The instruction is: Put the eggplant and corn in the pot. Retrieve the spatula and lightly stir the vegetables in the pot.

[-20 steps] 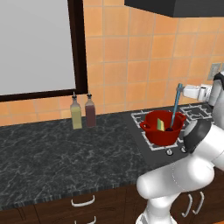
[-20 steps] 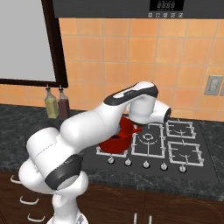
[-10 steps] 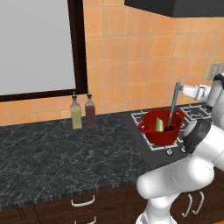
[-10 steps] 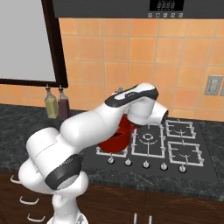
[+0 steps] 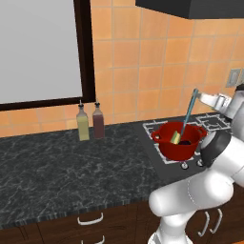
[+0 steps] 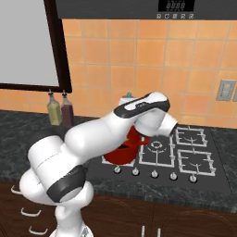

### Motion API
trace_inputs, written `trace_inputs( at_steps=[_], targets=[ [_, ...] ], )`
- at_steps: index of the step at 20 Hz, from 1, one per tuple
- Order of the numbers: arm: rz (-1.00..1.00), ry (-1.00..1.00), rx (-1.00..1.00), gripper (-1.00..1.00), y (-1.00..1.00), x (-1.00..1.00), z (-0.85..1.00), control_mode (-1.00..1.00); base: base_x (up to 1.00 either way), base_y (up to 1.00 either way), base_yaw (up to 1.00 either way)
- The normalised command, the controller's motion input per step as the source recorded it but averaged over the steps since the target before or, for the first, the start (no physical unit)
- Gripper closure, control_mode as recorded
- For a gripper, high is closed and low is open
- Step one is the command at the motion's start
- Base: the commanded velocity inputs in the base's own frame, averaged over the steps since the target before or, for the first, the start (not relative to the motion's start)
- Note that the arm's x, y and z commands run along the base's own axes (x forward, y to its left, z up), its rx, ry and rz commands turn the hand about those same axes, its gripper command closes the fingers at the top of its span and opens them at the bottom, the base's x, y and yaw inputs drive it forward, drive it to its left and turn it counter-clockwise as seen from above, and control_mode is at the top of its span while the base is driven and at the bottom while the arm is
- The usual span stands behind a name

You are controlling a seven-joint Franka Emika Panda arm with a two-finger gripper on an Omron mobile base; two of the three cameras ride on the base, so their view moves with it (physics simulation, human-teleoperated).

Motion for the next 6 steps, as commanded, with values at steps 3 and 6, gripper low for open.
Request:
trace_inputs(
  at_steps=[3,6],
  targets=[
    [0.05,0.00,0.05,1.00,-0.22,0.00,-0.12,-1.00,0.00,0.00,0.00],
    [0.02,0.00,0.00,1.00,-0.04,0.00,-0.29,-1.00,0.00,0.00,0.00]
  ],
)
